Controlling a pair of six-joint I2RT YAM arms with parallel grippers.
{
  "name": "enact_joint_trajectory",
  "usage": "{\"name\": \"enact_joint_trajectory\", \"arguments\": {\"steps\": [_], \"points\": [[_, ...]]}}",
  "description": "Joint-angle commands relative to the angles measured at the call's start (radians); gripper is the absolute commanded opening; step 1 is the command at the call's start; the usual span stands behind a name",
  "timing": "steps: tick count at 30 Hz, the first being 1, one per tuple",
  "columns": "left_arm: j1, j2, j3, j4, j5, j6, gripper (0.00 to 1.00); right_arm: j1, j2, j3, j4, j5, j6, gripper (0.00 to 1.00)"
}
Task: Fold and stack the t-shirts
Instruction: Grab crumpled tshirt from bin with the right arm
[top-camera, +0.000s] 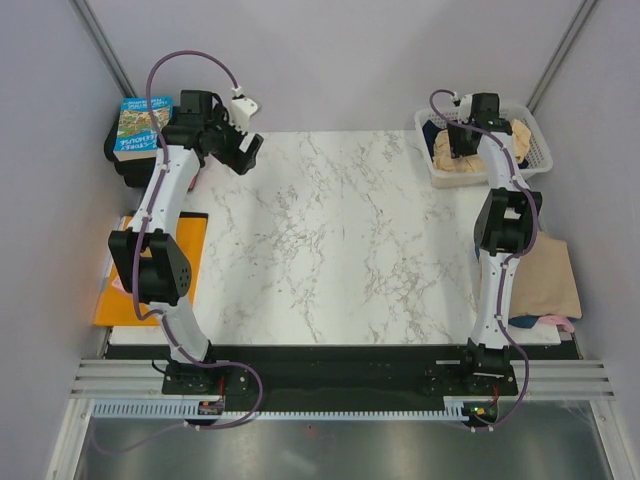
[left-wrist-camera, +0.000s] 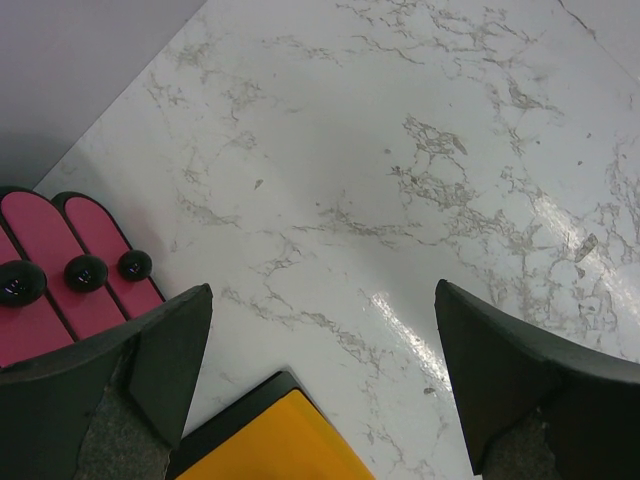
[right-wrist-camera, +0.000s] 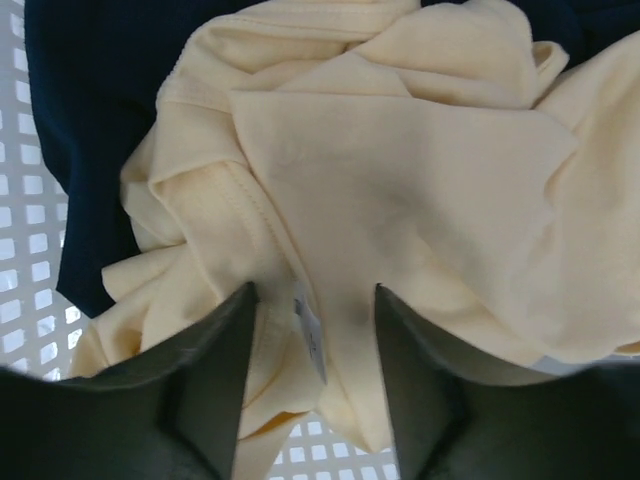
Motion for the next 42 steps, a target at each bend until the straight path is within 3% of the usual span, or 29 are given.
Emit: {"name": "enact_joint_trajectory", "arguments": {"steps": [1,3,5,7,17,21,28,34,42], "points": [[-0.019,-0.007,0.027,0.0,-0.019,0.051,1.0,0.003,0.034,-0.004,0.009,-0.063,0.015,0.44],[-0.023,-0.003,0.03,-0.002,-0.024,0.051,1.0,0.003,0.042,-0.007,0.003,-0.07,0.014,0.4],[-0.028,-0.005,0.027,0.0,-0.027,0.056,1.0,0.006,0.048,-0.006,0.001,-0.066,0.009,0.14],[-0.029,-0.006,0.022,0.0,-0.028,0.063,1.0,0.009,0.046,0.002,0.0,-0.054,0.008,0.0],[-0.032,0.007,0.015,0.001,0.025,0.034,1.0,0.034,-0.119,0.103,0.073,0.059,-0.066,0.0],[-0.04,0.02,0.007,0.012,0.067,0.025,1.0,0.061,-0.239,0.021,0.234,0.091,-0.112,0.0],[-0.055,0.049,0.001,0.062,0.103,0.03,1.0,0.141,-0.341,-0.007,0.306,0.11,-0.216,0.0],[-0.065,0.072,-0.014,0.118,0.11,0.027,0.99,0.193,-0.446,-0.117,0.504,0.011,-0.29,0.0],[-0.069,0.121,-0.027,0.243,0.073,-0.001,0.98,0.273,-0.506,-0.091,0.628,-0.252,-0.338,0.0]]}}
